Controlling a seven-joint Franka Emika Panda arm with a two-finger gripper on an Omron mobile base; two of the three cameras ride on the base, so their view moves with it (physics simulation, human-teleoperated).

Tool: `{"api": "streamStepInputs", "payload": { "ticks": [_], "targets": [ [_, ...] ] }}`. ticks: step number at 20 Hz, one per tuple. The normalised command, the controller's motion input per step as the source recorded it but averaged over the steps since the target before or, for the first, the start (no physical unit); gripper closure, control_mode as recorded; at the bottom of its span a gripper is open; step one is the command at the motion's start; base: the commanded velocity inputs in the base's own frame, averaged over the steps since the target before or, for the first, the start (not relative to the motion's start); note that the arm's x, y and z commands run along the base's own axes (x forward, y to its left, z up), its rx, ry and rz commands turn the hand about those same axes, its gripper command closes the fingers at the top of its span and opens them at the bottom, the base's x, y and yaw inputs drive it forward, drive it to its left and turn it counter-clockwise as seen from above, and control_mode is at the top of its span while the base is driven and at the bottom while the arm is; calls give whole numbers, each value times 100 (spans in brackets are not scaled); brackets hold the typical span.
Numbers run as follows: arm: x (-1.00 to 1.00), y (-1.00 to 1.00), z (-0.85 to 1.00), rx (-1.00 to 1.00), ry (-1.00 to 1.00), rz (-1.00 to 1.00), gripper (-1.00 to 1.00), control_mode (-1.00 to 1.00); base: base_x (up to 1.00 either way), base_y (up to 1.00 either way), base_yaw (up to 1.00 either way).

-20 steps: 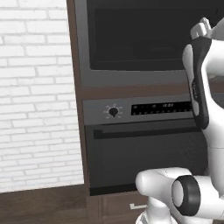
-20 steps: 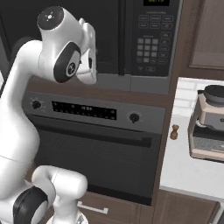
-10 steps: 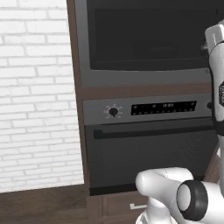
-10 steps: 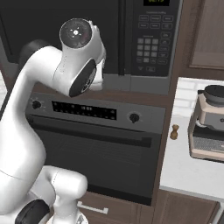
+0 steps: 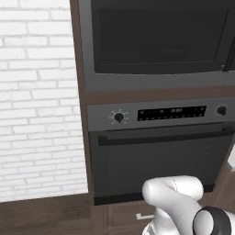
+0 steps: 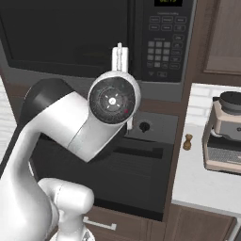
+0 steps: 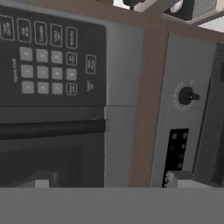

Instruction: Pick the cucumber from the sink and place it in the bowl. Then pick the bowl and place it in the microwave. Then close the microwave door and press the start button.

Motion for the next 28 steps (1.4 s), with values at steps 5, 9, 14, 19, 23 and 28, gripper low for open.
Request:
{"api": "streamStepInputs", "payload": {
  "ticks": [5, 9, 14, 19, 23, 28],
  "targets": [
    [-96, -77, 0, 11, -1, 0, -100, -100, 0, 0, 0],
    [-18, -19, -8, 2, 3, 0, -100, -100, 0, 0, 0],
    [39, 12, 0, 0, 8, 0, -100, -100, 0, 0, 0],
    [24, 14, -1, 0, 3, 0, -100, -100, 0, 0, 0],
    [5, 12, -8, 0, 0, 0, -100, -100, 0, 0, 0],
    [0, 16, -8, 0, 0, 0, -100, -100, 0, 0, 0]
  ]
}}
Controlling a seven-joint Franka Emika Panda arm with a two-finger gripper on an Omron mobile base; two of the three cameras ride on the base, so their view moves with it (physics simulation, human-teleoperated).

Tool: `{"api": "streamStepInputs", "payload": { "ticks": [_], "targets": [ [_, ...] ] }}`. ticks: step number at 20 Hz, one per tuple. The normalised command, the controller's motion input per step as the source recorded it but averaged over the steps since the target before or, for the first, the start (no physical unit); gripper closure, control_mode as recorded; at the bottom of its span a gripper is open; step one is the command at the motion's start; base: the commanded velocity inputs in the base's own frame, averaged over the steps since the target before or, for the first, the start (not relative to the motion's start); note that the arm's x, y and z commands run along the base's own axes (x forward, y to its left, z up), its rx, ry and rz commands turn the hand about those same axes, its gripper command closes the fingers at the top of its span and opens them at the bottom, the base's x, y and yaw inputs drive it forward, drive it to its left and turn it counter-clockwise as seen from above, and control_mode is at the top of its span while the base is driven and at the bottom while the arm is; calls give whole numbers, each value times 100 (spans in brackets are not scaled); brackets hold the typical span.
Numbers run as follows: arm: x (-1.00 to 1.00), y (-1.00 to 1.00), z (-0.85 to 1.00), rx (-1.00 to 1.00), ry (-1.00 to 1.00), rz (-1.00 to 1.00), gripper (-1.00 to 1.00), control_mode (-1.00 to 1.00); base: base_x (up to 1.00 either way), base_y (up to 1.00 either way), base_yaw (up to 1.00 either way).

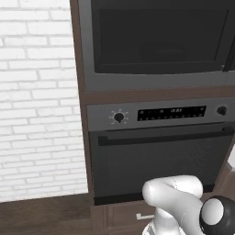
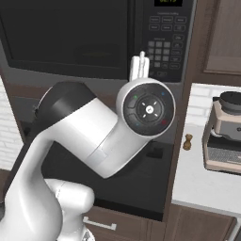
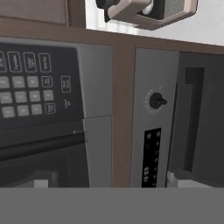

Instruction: Pick the cucumber from the sink and place it in the bowl. Then pick the bowl and place it in the microwave. Then close the microwave door and press the start button.

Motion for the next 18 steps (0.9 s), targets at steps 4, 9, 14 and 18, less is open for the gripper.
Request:
{"api": "streamStepInputs", "payload": {
  "ticks": [4, 9, 14, 18],
  "targets": [
    [1, 20, -9, 0, 0, 0, -100, -100, 0, 0, 0],
    [3, 3, 0, 0, 1, 0, -100, -100, 0, 0, 0],
    [14, -2, 0, 0, 0, 0, -100, -100, 0, 0, 0],
    [29, -8, 0, 0, 0, 0, -100, -100, 0, 0, 0]
  ]
}}
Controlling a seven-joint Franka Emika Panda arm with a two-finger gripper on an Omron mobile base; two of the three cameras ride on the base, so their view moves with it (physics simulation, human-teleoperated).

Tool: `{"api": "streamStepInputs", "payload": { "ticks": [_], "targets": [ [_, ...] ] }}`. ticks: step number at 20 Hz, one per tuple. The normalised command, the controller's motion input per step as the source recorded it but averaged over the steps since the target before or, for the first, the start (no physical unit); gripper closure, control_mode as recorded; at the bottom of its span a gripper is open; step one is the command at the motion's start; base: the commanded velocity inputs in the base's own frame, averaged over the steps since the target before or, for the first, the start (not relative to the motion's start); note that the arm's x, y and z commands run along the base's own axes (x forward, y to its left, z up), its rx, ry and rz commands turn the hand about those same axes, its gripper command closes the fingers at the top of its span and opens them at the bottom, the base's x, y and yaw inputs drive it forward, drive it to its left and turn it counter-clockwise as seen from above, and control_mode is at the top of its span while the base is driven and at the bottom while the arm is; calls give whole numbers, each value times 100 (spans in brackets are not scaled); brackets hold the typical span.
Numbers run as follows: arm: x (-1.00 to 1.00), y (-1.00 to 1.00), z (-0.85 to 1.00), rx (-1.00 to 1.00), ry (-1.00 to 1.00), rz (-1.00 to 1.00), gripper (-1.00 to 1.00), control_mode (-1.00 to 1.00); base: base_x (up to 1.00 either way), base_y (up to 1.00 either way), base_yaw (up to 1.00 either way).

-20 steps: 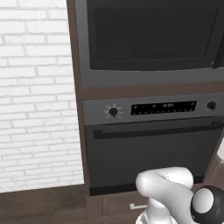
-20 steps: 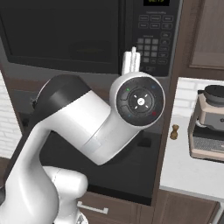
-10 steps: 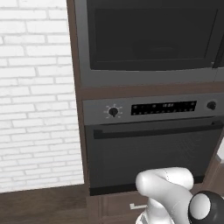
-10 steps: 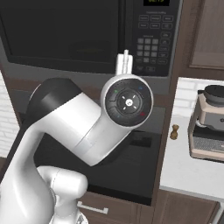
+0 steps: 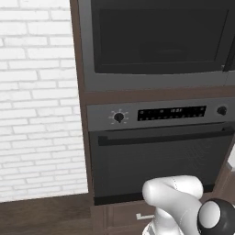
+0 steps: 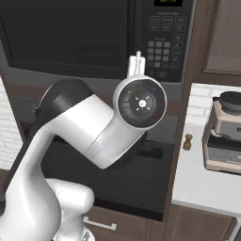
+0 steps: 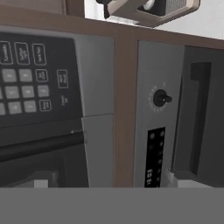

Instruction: Pick the cucumber from the sink and place it in the bowl. Then pick the bowl and place it in the microwave. Then close the microwave door and press the start button.

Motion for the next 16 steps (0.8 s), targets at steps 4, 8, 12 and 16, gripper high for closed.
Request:
{"api": "streamStepInputs", "payload": {
  "ticks": [4, 8, 12, 16],
  "targets": [
    [29, -24, -4, 2, 0, 0, -100, -100, 0, 0, 0],
    [28, -22, -8, 2, 0, 0, -100, -100, 0, 0, 0],
    [32, -4, -10, 0, 0, 0, -100, -100, 0, 0, 0],
    [32, -4, -11, 1, 0, 0, -100, -100, 0, 0, 0]
  ]
}}
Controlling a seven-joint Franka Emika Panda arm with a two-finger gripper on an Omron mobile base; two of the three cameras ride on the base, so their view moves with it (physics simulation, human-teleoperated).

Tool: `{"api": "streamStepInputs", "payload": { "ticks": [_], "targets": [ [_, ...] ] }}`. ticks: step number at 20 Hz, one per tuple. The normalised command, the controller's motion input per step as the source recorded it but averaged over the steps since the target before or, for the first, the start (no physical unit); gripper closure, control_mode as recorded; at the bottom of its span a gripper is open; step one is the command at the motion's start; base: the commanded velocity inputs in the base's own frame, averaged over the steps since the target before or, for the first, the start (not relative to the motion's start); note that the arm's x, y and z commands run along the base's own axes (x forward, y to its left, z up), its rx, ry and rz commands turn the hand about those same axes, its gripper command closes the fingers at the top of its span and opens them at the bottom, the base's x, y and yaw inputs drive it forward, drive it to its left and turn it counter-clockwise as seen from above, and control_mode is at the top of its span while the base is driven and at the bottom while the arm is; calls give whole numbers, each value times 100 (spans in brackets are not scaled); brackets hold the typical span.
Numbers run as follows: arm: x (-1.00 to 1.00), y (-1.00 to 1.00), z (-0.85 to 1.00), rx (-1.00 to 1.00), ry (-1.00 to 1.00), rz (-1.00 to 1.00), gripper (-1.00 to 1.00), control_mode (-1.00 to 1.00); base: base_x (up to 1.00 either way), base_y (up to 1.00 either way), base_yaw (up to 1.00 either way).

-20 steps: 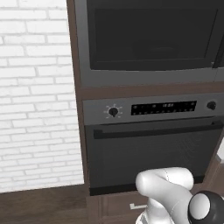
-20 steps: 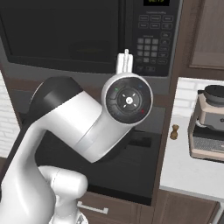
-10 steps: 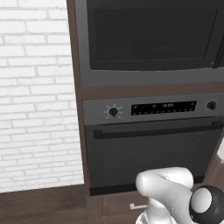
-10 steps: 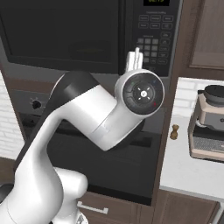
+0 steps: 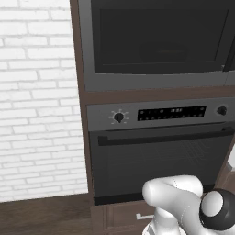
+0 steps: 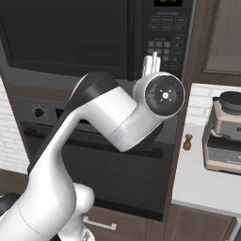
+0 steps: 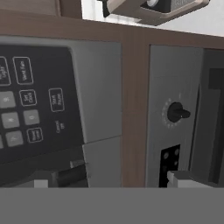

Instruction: Pick the cucumber from the sink and place it in the bowl. Then pick the bowl and place it in the microwave. Then close the microwave door and press the start button.

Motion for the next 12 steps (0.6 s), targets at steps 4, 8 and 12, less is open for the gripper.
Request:
{"api": "streamStepInputs", "payload": {
  "ticks": [4, 8, 12],
  "targets": [
    [20, -17, -9, 2, 0, 0, -100, -100, 0, 0, 0],
    [23, -11, -9, 1, 0, 0, -100, -100, 0, 0, 0],
    [26, -11, -6, 2, 0, 0, -100, -100, 0, 0, 0]
  ]
}}
